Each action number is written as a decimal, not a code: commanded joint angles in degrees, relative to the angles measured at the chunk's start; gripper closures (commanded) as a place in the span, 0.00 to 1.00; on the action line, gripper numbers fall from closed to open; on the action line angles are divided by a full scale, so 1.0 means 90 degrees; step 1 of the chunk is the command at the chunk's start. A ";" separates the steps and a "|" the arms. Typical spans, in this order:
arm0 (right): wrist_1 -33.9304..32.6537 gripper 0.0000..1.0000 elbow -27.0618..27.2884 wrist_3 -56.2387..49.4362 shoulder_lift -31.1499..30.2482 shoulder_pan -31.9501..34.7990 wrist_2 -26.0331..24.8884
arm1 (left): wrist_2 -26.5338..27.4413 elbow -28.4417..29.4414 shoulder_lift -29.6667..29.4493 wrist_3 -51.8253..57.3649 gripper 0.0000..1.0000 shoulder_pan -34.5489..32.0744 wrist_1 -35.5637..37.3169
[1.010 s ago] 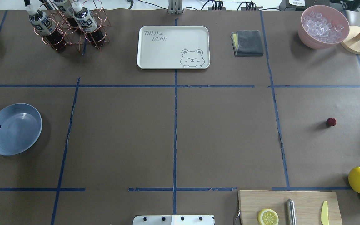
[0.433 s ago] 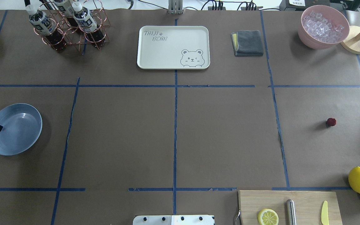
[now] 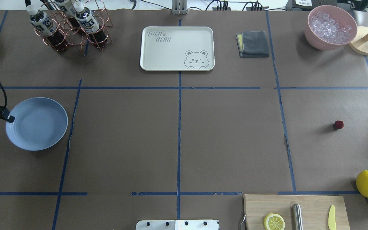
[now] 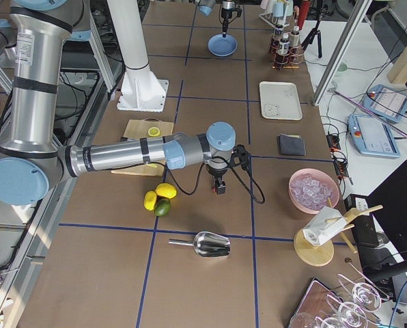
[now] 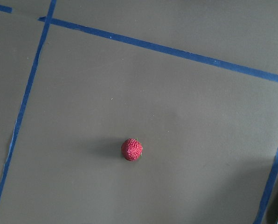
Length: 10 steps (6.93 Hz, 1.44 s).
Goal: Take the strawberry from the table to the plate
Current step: 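Lower the left gripper to the blue plate rim and grasp it, then slide the blue plate with the left gripper toward the table center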
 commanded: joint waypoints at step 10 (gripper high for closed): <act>0.0001 0.00 -0.0185 0.0027 -0.0016 -0.0010 0.0068 | 0.2155 0.0273 -0.3333 -0.4835 1.00 0.3380 0.0101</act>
